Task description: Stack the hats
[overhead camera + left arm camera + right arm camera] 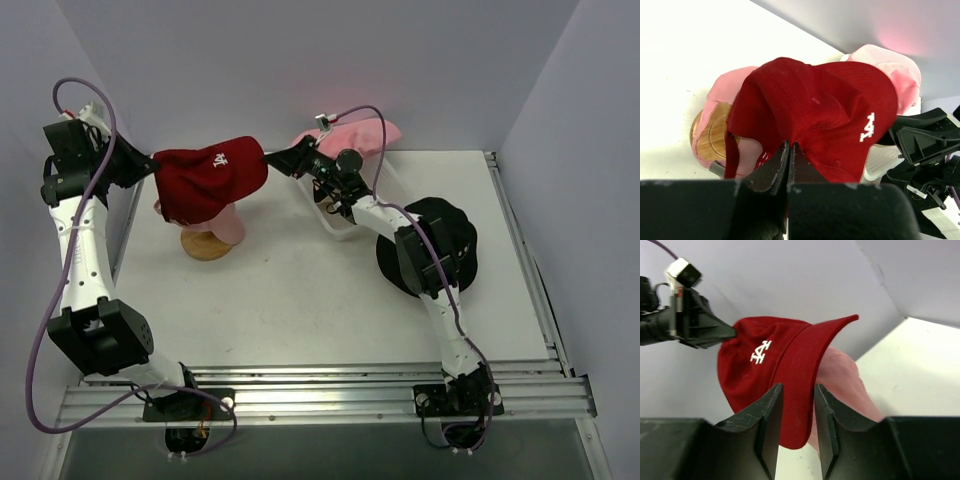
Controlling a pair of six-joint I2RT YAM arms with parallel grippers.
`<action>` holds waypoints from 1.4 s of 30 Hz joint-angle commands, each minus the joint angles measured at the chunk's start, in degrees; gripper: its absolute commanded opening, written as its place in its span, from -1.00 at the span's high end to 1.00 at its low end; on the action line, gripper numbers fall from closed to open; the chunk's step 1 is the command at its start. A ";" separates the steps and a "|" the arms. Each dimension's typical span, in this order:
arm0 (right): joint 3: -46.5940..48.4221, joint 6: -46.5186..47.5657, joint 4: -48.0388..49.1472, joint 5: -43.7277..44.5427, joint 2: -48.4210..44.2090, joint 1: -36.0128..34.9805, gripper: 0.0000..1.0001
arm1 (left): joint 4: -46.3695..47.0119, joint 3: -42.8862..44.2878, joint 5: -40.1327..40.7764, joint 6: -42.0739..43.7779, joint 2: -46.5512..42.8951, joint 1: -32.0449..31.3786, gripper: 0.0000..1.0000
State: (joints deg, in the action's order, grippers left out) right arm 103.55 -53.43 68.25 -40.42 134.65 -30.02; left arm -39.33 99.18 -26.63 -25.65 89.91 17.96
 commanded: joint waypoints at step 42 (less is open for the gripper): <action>6.75 33.30 -40.74 12.04 -9.58 -10.76 0.28 | -8.39 7.97 12.66 7.19 5.54 -4.42 -0.02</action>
State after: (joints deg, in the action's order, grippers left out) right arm 110.10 -21.52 23.49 -25.74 128.27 -39.44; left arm -46.78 107.96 -15.11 -20.23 96.71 13.47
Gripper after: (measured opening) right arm 0.357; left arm 0.510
